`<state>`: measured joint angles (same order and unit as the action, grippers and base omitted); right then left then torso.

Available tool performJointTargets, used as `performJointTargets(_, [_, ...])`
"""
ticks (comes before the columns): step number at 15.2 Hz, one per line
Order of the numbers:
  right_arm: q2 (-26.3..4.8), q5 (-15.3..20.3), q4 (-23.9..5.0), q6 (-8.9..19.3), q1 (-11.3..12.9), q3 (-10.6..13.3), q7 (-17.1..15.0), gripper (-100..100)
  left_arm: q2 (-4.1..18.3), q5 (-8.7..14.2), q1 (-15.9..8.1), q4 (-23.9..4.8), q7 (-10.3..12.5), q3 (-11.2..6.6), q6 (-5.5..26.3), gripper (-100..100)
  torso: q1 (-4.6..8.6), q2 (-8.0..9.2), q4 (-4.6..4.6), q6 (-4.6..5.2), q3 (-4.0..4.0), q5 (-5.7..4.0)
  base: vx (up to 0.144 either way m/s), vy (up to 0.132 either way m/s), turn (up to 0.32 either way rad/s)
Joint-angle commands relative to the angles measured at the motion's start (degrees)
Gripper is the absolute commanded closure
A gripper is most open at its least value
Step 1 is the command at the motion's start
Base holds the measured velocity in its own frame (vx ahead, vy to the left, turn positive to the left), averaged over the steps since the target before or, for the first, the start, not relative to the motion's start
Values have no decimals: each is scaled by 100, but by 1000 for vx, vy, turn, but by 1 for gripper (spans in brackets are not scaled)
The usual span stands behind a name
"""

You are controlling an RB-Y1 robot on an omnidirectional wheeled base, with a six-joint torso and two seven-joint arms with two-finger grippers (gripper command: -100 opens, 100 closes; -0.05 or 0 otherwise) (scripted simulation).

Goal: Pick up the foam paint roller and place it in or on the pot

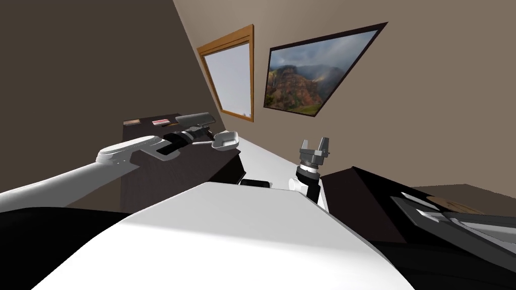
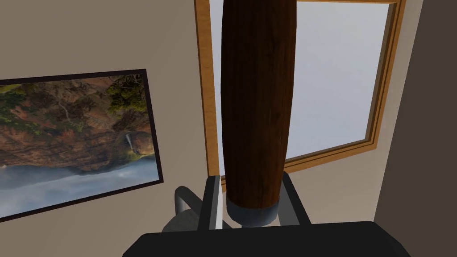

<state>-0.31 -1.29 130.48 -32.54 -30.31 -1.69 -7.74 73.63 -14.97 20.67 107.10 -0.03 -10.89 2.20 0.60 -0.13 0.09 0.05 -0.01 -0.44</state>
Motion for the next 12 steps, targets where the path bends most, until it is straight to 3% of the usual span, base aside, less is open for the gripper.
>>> performJointTargets(1, [0,0,0,0,0,0,0,0,0,0,0,0,0,0,0,-100,0,0,0,0,0,0,32,1,-8])
performJointTargets(5, [0,0,0,0,1,0,0,0,-1,0,0,0,-1,3,0,-100,-2,48,14,-5,30,-1,8,0,-2])
performJointTargets(6, [0,0,0,0,1,0,0,0,180,104,23,-43,105,-45,35,-100,-1,53,16,-6,34,-2,-6,4,-57])
performJointTargets(12, [0,0,-1,1,2,0,0,0,724,415,89,-173,420,-195,139,-100,1,90,33,-9,60,-12,-35,16,-71])
